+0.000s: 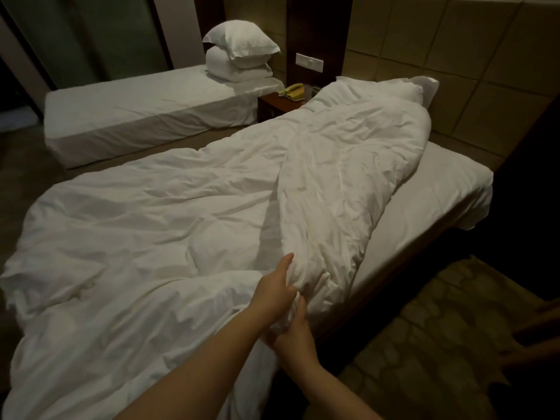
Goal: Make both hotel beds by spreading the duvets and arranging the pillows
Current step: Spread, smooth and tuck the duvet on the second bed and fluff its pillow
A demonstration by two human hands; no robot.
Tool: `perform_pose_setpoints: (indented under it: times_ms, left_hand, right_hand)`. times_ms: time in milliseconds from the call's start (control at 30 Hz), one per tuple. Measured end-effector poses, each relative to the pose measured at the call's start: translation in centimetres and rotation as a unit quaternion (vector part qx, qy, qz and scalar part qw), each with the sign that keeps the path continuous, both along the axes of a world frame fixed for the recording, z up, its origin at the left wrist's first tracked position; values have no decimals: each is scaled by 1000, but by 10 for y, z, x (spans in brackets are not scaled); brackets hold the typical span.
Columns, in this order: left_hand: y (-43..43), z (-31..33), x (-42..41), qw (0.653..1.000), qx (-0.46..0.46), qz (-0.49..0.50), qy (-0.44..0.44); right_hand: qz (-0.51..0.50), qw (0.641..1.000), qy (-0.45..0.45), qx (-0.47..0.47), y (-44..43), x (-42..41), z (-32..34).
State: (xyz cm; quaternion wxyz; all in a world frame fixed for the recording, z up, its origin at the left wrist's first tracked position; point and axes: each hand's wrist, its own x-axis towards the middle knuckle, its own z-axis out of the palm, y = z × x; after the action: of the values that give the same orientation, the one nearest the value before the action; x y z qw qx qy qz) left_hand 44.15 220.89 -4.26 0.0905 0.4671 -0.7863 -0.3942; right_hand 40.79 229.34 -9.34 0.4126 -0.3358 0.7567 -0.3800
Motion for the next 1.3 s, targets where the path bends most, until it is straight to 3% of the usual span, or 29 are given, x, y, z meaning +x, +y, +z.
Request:
perform_pose_setpoints:
  times_ms: [133, 200, 467, 633, 767, 900, 1100, 1200, 1300]
  left_hand:
    - [-12, 3, 18, 999, 18, -43, -24]
    - [-17, 5, 35, 998, 41, -52, -15]
    - [-20, -9, 103, 984, 113, -78, 116]
    - [-32, -23, 134, 984, 123, -80, 100]
    - [-31, -40, 149, 995, 78, -45, -38]
    - [-35, -48, 152, 962, 260, 80, 18]
    - [-31, -32, 163, 968, 231, 35, 89]
    - [-33, -19, 174, 959, 226, 61, 161]
    - [-32, -4, 174, 950, 221, 61, 210]
  right_hand:
    - [-100, 994, -46, 23, -12, 17, 15]
    - [-132, 991, -24, 11, -19, 25, 26]
    - [-236, 966, -83, -70, -52, 47, 43]
    - [-189, 965, -145, -108, -55, 66, 49]
    - [-133, 962, -213, -107, -56, 89, 43]
    - [-59, 972, -217, -75, -48, 113, 34]
    - [-144, 980, -111, -86, -23, 126, 7]
    - [-148, 980, -126, -28, -4, 135, -8]
    - [-75, 983, -164, 37, 14, 150, -18]
